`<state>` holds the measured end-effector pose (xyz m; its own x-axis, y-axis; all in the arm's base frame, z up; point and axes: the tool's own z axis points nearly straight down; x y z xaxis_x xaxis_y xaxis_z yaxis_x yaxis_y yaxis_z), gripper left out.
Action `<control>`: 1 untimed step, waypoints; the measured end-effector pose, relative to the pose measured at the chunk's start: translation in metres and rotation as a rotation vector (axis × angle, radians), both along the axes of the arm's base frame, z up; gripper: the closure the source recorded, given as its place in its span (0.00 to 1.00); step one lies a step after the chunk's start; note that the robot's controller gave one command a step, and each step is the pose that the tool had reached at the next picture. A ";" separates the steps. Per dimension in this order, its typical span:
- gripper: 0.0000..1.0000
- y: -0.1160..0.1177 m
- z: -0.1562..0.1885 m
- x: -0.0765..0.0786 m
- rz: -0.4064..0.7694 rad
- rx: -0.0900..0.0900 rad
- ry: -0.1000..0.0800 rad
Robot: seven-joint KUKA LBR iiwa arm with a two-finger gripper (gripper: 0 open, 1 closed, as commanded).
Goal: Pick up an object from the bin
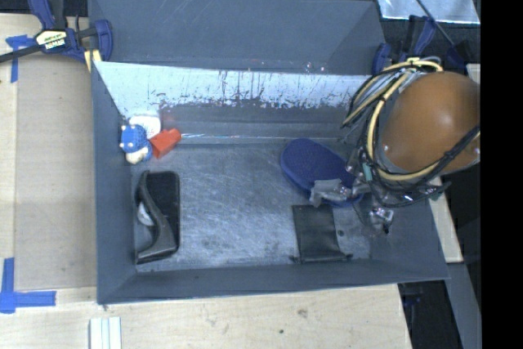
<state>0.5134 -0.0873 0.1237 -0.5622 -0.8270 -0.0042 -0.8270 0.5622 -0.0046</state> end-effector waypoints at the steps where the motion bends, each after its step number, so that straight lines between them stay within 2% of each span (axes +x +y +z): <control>1: 0.00 -0.003 -0.055 0.001 0.354 0.000 0.009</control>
Offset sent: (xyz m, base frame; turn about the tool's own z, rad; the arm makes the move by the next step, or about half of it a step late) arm 0.0019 -0.0032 -0.0537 -0.3541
